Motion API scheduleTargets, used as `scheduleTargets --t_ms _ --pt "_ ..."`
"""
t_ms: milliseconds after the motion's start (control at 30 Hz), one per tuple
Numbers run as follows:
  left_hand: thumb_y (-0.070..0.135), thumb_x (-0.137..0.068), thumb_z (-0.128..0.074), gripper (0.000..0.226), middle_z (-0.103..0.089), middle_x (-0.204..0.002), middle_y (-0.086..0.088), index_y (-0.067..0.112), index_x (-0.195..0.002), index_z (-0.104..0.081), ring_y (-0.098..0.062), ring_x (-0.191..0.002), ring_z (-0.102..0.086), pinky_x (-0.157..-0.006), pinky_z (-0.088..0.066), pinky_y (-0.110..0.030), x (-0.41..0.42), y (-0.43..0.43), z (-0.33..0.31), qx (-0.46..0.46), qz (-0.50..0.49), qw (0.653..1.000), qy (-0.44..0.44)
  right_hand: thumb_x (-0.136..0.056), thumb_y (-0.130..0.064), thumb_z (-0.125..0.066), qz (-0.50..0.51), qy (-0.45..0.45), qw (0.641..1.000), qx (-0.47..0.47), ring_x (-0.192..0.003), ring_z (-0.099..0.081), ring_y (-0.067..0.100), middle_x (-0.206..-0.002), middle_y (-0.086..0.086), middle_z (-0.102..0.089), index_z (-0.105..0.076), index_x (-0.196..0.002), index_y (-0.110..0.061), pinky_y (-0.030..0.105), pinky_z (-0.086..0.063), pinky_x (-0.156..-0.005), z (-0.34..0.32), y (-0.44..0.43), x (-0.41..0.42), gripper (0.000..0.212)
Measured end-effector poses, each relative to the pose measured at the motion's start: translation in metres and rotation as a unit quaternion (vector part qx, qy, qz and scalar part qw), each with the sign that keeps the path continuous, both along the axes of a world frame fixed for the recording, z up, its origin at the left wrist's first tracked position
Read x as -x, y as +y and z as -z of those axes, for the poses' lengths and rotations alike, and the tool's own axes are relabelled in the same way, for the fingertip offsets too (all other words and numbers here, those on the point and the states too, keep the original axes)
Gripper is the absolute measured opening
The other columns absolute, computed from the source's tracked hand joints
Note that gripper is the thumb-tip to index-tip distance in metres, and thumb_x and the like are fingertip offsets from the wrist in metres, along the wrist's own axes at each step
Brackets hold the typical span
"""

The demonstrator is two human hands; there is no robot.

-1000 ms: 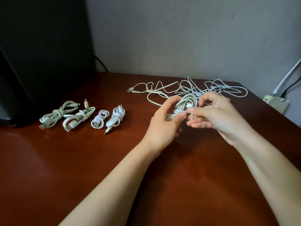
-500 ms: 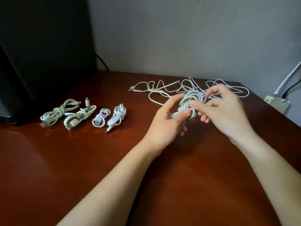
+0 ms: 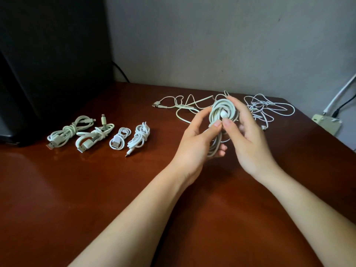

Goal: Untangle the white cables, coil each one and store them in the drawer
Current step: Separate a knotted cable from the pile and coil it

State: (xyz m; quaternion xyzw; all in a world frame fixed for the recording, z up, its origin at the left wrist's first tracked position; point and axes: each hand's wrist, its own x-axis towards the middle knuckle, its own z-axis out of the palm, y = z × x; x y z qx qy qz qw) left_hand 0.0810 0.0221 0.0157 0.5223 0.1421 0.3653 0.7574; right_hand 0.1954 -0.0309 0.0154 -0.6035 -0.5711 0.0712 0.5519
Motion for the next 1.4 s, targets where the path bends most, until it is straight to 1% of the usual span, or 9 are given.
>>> scheduleTargets --t_ms 200,433,567,633,800,900,1033,1233,1400 --pt "0.014 -0.098 -0.050 0.032 -0.066 -0.078 -0.007 0.020 -0.130 -0.051 -0.014 -0.056 -0.056 -0.054 -0.051 -0.022 0.002 -0.002 0.001 -0.003 0.021 1.000 0.003 -0.094 -0.009 -0.057 -0.040 0.110 0.992 -0.040 -0.086 -0.063 0.000 -0.109 0.004 -0.066 -0.051 -0.118 -0.025 0.013 -0.046 -0.067 -0.004 -0.001 0.001 0.030" --pt "0.018 -0.099 -0.048 0.024 -0.067 -0.088 -0.016 0.022 -0.123 -0.053 -0.013 -0.058 -0.057 -0.058 -0.055 -0.025 0.004 -0.003 0.000 -0.008 0.046 0.999 0.028 -0.092 0.000 -0.055 -0.055 0.157 0.985 -0.051 -0.068 -0.061 -0.001 -0.080 -0.005 -0.067 -0.053 -0.103 -0.023 0.013 -0.046 -0.054 -0.010 -0.002 0.000 0.026" --pt "0.022 -0.100 -0.048 0.027 -0.066 -0.086 -0.009 0.024 -0.126 -0.052 -0.018 -0.066 -0.063 -0.071 -0.057 -0.035 0.004 -0.002 0.000 -0.097 0.009 0.991 0.095 -0.093 0.000 -0.055 -0.062 0.115 0.991 -0.029 -0.060 -0.054 0.003 -0.079 -0.006 -0.064 -0.052 -0.104 -0.023 0.017 -0.041 -0.050 -0.013 -0.004 -0.009 0.026" --pt "0.021 -0.096 -0.056 0.030 -0.068 -0.089 0.000 0.028 -0.125 -0.055 -0.014 -0.078 -0.066 -0.080 -0.054 -0.030 0.004 0.002 0.002 -0.193 -0.045 0.968 0.156 -0.092 -0.001 -0.058 -0.058 0.100 0.993 -0.010 -0.059 -0.051 0.006 -0.079 -0.007 -0.064 -0.054 -0.103 -0.026 0.018 -0.040 -0.047 -0.013 -0.005 -0.013 0.027" --pt "0.022 -0.077 -0.070 0.057 -0.065 -0.114 0.005 0.024 -0.130 -0.051 -0.011 -0.104 -0.062 -0.091 -0.049 -0.026 0.002 0.001 0.008 -0.361 -0.161 0.894 0.210 -0.077 -0.017 -0.075 -0.008 -0.028 0.999 0.028 -0.075 -0.066 0.017 -0.087 -0.005 -0.069 -0.055 -0.094 -0.039 0.028 -0.056 -0.070 -0.005 -0.004 -0.010 0.034" --pt "0.015 -0.077 -0.072 0.056 -0.066 -0.112 0.003 0.019 -0.130 -0.053 -0.014 -0.103 -0.061 -0.091 -0.047 -0.029 0.003 0.001 0.006 -0.396 -0.178 0.876 0.208 -0.077 -0.022 -0.075 -0.005 -0.041 0.998 0.036 -0.080 -0.067 0.019 -0.090 -0.004 -0.069 -0.055 -0.096 -0.041 0.041 -0.056 -0.079 -0.004 -0.005 -0.010 0.033" --pt "0.028 -0.074 -0.065 0.050 -0.067 -0.106 -0.001 0.016 -0.122 -0.058 -0.016 -0.098 -0.061 -0.087 -0.048 -0.032 0.004 -0.001 0.006 -0.416 -0.211 0.861 0.201 -0.078 -0.030 -0.070 -0.005 -0.059 0.997 0.039 -0.089 -0.067 0.010 -0.096 -0.011 -0.069 -0.054 -0.101 -0.045 0.041 -0.054 -0.085 -0.005 -0.005 -0.008 0.031" --pt "0.037 -0.078 -0.066 0.045 -0.069 -0.100 0.004 0.020 -0.119 -0.063 -0.010 -0.091 -0.063 -0.082 -0.050 -0.031 0.005 0.000 0.004 -0.410 -0.270 0.852 0.182 -0.089 -0.028 -0.056 -0.037 -0.052 0.998 0.028 -0.087 -0.064 0.000 -0.095 -0.016 -0.069 -0.061 -0.103 -0.035 0.020 -0.051 -0.078 -0.011 -0.006 0.000 0.017" --pt "0.032 -0.067 -0.086 0.054 -0.071 -0.098 0.008 0.022 -0.117 -0.067 -0.002 -0.084 -0.064 -0.076 -0.050 -0.018 0.006 -0.001 0.000 -0.390 -0.247 0.864 0.202 -0.097 -0.011 -0.052 -0.052 0.094 0.994 0.010 -0.067 -0.059 0.000 -0.076 -0.002 -0.066 -0.060 -0.086 -0.020 0.014 -0.046 -0.057 -0.016 -0.006 -0.002 0.016"
